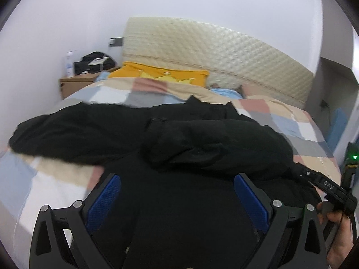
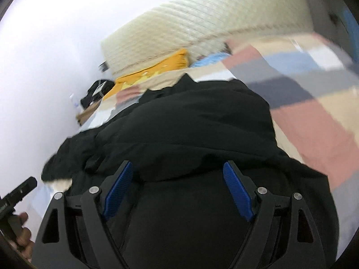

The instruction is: Fold large clothes

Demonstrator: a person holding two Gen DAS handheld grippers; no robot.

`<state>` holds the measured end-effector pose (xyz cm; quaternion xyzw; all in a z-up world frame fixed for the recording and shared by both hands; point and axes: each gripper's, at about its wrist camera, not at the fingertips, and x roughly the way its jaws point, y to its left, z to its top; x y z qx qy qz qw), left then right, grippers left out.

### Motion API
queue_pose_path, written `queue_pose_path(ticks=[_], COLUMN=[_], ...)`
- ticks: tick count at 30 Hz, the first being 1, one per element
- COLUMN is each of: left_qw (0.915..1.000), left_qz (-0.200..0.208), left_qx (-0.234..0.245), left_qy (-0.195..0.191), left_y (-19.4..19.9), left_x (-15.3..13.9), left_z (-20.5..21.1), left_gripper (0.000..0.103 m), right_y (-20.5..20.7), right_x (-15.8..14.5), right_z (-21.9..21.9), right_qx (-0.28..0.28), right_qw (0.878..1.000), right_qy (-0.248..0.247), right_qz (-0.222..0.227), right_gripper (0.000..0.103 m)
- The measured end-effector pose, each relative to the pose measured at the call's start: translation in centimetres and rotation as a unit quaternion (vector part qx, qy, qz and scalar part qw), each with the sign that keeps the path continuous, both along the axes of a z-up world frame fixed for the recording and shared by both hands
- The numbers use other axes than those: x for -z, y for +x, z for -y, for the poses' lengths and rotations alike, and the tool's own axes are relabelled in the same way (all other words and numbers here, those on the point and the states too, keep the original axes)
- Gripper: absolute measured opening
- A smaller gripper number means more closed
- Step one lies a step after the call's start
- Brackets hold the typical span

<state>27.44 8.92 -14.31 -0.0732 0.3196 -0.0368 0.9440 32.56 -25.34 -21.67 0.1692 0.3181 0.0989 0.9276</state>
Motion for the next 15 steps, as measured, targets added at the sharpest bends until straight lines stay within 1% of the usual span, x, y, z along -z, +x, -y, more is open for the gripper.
queue_pose_path(ticks=[2, 4, 6, 9, 11, 12, 13, 14, 15], left_qw=[0.9999, 0.9996, 0.9989, 0.9976, 0.9936, 0.9913, 0.9866, 0.9832, 0.9779], left_qz=[-0.005, -0.013, -0.025, -0.044, -0.062, -0.069, -0.082, -0.091, -0.108], left_qx=[0.008, 0.010, 0.003, -0.008, -0.004, 0.001, 0.008, 0.010, 0.011], left_qy=[-0.008, -0.023, -0.038, -0.053, -0.094, -0.112, -0.140, -0.158, -0.179], left_y=[1.8, 3.6, 5.9, 8.9, 11.4, 12.1, 13.3, 14.1, 15.3], left_x=[-0.1, 0.0, 0.2, 0.8, 1.6, 2.0, 2.6, 3.0, 3.9], left_z=[-0.3, -1.0, -2.2, -3.9, -5.3, -5.6, -6.2, -6.5, -6.8], left_gripper=[0.103, 0.102, 0.096, 0.094, 0.094, 0.094, 0.094, 0.094, 0.093], right_y=[0.7, 1.4, 2.4, 3.2, 3.6, 3.8, 3.9, 4.2, 4.4], right_x=[0.6, 1.2, 2.0, 3.4, 4.4, 4.8, 5.0, 5.2, 5.3], right_z=[1.2, 2.0, 2.7, 3.8, 4.3, 4.2, 4.1, 3.9, 3.8], right_qx=[0.017, 0.029, 0.033, 0.040, 0.045, 0.044, 0.045, 0.047, 0.048], right_qw=[0.999, 0.998, 0.996, 0.990, 0.984, 0.982, 0.982, 0.982, 0.981], right_qy=[0.029, 0.054, 0.081, 0.121, 0.157, 0.166, 0.168, 0.167, 0.170], right_qz=[-0.009, -0.018, -0.029, -0.051, -0.067, -0.072, -0.075, -0.080, -0.082], right_gripper=[0.083, 0.083, 0.083, 0.083, 0.083, 0.083, 0.083, 0.083, 0.083])
